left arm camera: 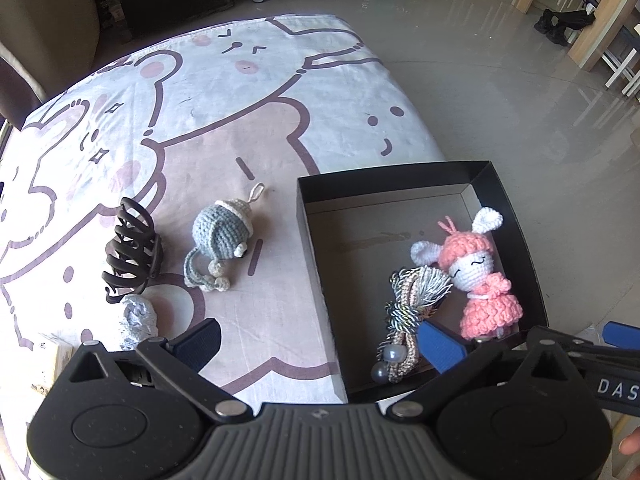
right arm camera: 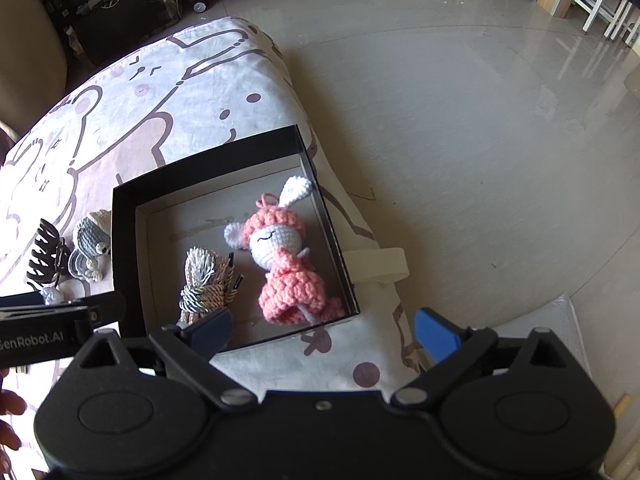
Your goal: Organize objects
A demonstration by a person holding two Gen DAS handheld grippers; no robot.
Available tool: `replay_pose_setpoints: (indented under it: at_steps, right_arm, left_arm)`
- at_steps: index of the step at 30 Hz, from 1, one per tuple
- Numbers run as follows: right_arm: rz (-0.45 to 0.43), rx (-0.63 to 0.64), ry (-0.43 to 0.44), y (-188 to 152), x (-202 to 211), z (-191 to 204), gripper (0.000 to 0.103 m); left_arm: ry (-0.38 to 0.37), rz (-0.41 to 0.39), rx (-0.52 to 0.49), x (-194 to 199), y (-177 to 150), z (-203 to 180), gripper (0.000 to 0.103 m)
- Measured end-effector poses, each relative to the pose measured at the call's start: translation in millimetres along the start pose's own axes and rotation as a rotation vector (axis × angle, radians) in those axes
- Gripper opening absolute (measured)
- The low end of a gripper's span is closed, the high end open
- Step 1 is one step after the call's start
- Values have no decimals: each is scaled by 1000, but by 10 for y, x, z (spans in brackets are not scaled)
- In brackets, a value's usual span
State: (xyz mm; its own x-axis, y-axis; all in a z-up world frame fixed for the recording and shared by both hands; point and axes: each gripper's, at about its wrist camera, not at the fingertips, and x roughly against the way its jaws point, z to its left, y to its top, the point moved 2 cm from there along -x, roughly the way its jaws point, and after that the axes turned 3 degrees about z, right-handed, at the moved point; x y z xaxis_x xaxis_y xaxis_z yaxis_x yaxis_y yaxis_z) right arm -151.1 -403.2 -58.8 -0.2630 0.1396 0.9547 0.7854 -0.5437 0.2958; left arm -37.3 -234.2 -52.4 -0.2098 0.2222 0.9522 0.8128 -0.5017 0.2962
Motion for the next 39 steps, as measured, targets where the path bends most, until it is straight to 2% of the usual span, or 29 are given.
replay_pose_setpoints:
  at_steps: [39]
  right_arm:
    - [-12, 14, -48, -7, 41, 85, 100]
  left_arm:
    - [39, 32, 11, 1, -30, 488, 103]
